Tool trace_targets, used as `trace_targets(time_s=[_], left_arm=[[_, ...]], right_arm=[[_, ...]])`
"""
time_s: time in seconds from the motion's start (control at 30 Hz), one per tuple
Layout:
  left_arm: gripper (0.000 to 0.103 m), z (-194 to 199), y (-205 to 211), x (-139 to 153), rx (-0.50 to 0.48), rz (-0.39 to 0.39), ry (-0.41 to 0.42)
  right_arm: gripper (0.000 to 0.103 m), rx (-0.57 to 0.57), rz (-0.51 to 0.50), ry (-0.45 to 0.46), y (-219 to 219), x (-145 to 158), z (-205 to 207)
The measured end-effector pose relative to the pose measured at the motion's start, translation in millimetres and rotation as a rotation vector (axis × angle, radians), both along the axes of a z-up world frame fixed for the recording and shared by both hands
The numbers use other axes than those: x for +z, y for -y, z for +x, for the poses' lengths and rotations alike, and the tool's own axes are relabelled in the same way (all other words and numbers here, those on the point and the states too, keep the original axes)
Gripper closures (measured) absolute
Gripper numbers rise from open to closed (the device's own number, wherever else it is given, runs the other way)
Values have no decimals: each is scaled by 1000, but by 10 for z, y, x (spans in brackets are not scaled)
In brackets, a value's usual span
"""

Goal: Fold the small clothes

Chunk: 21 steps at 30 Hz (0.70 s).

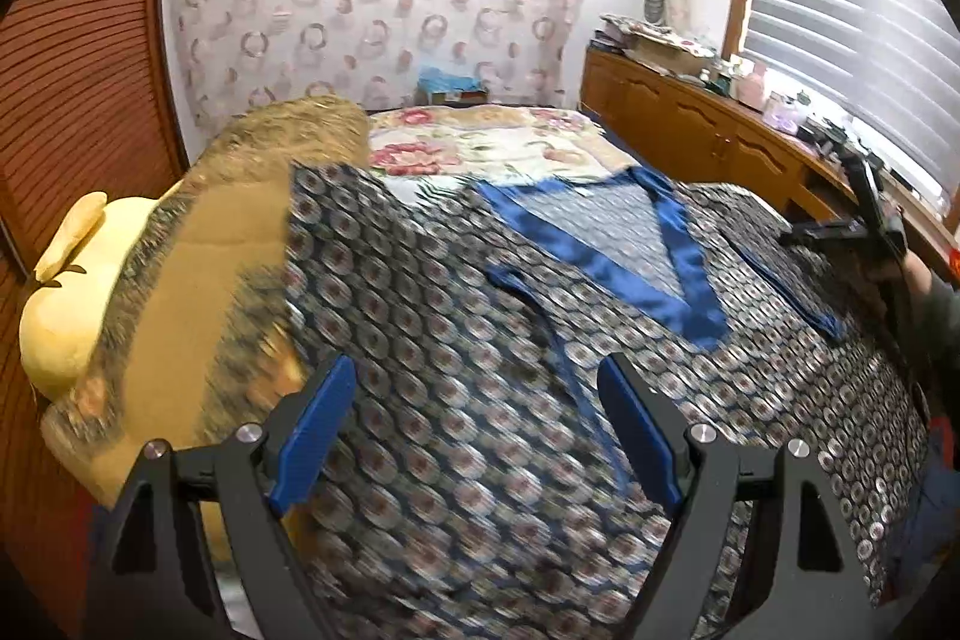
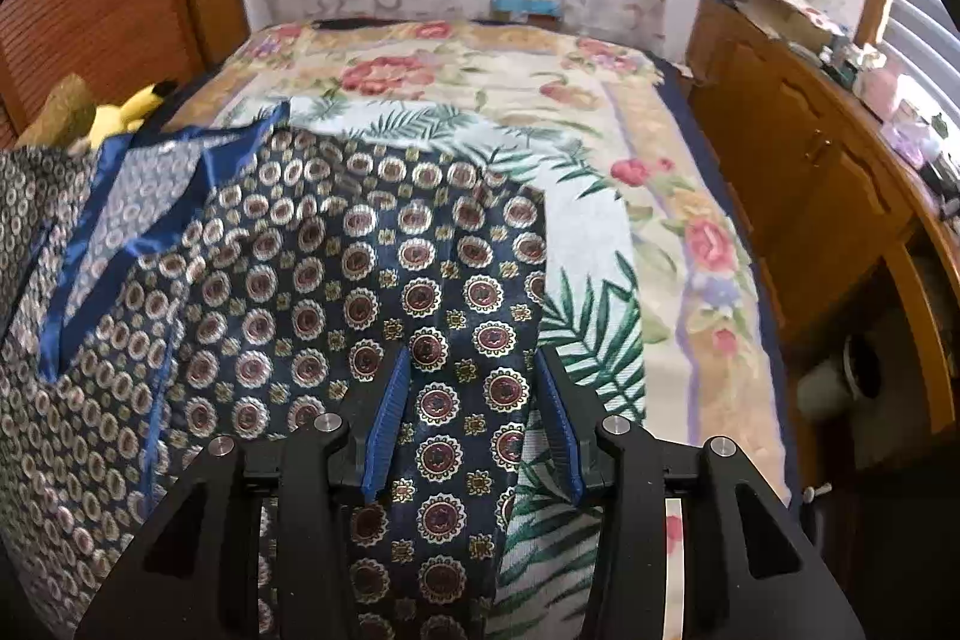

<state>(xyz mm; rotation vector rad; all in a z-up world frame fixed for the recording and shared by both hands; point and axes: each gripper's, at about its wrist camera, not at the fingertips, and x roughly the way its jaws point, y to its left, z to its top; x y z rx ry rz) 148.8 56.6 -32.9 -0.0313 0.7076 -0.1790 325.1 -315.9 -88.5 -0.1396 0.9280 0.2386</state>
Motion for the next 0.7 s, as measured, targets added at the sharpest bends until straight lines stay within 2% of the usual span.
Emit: trace_targets(time_s=[0.1,0.23,0.37,0.5,0.57,0.7], left_arm=[[21,171,-132,39,18,5,-2],[31,429,-287,45,31,4,-23],[41,666,-405,0,54,23,-51],[48,819,-465,-20,59,6,-64],[58,878,-468,-39,55,1,-70],[59,971,-457,-59,53,8,-84]], right_arm=[[58,5,27,-5,43,-14,12],[49,9,35,28,100,-50,-24],[44,26,33,28,63,-56,-33],[40,31,34,24,48,-58,-20],[40,32,31,25,44,-60,-20],[39,34,31,24,18,-65,-13]])
